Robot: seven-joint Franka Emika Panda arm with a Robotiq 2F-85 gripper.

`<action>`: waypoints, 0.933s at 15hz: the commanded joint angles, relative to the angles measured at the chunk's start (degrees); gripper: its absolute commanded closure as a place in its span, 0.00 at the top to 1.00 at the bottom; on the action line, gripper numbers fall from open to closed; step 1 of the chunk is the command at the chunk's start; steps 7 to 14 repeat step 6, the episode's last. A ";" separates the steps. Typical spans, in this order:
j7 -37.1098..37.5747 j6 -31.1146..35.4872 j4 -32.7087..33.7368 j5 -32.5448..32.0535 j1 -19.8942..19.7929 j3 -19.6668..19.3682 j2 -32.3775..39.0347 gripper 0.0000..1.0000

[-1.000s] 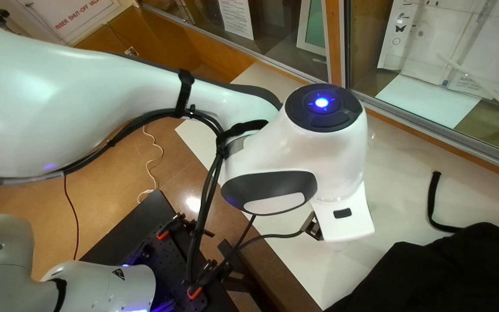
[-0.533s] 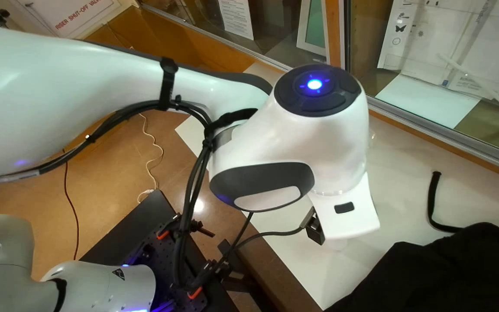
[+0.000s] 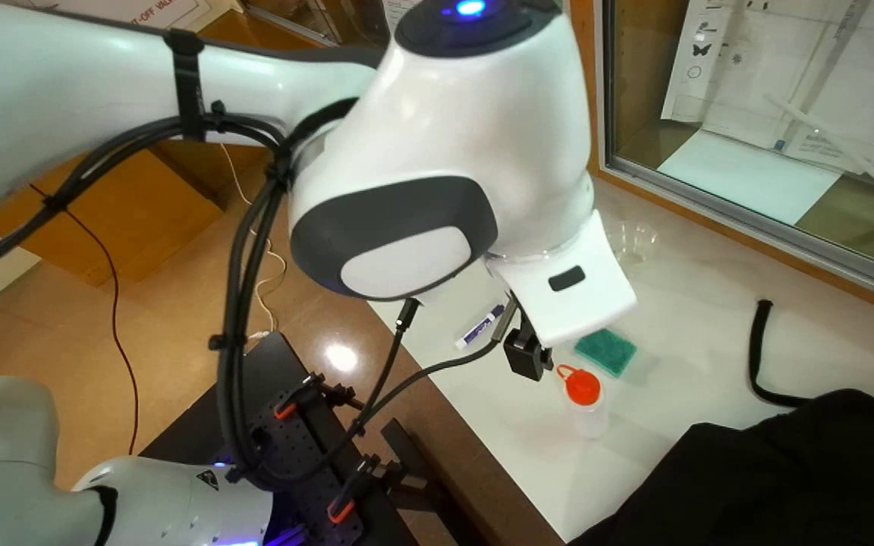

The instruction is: Pick up the orange lid and close the bottle

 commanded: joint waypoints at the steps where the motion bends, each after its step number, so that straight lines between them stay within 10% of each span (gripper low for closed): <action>1: -0.02 -1.61 -2.07 -2.73 1.15 1.46 -3.94 1.00; 14: 0.20 -1.37 -2.52 -4.45 2.05 3.37 -4.96 1.00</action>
